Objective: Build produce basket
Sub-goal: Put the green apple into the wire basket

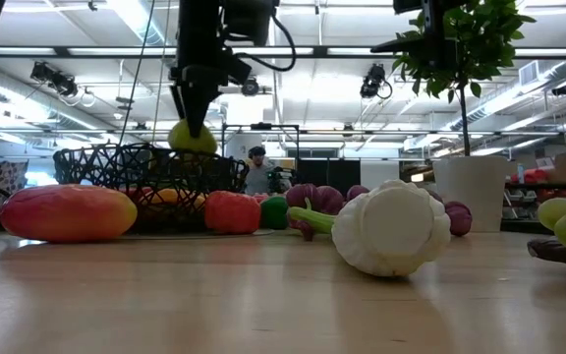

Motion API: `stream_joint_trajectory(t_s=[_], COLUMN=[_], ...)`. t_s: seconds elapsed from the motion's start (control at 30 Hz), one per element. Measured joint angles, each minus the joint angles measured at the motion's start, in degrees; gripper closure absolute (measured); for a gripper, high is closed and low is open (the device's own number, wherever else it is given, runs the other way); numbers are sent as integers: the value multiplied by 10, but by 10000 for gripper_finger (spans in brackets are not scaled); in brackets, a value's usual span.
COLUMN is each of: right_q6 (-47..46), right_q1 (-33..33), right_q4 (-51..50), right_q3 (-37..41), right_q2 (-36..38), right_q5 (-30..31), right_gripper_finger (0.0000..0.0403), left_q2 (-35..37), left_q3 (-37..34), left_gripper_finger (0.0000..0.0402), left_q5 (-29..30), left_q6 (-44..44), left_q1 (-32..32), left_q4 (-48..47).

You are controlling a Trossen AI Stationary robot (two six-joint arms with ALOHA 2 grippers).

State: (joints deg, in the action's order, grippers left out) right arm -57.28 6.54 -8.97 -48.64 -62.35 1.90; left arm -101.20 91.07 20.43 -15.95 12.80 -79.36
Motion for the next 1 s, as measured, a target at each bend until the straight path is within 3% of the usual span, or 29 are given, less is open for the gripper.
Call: stream_joint_trajectory(t_s=[0.1, 0.2, 0.67, 1.0], right_q6=[11, 6, -12, -12], right_q1=[-7, -14, -42, -61], right_q4=[-1, -1, 1, 28], right_q3=[0, 0, 0, 0], right_q2=[0, 0, 0, -13], right_q5=[-1, 0, 2, 56], right_gripper_finger=[20, 25, 34, 34], left_q2=[0, 0, -1, 4], left_q3=[0, 0, 0, 0], left_gripper_finger=[85, 85, 85, 85], left_q5=[-81, -123, -126, -121], left_q6=[28, 34, 62, 91], left_q1=[7, 9, 16, 18], left_q4=[19, 39, 89, 90])
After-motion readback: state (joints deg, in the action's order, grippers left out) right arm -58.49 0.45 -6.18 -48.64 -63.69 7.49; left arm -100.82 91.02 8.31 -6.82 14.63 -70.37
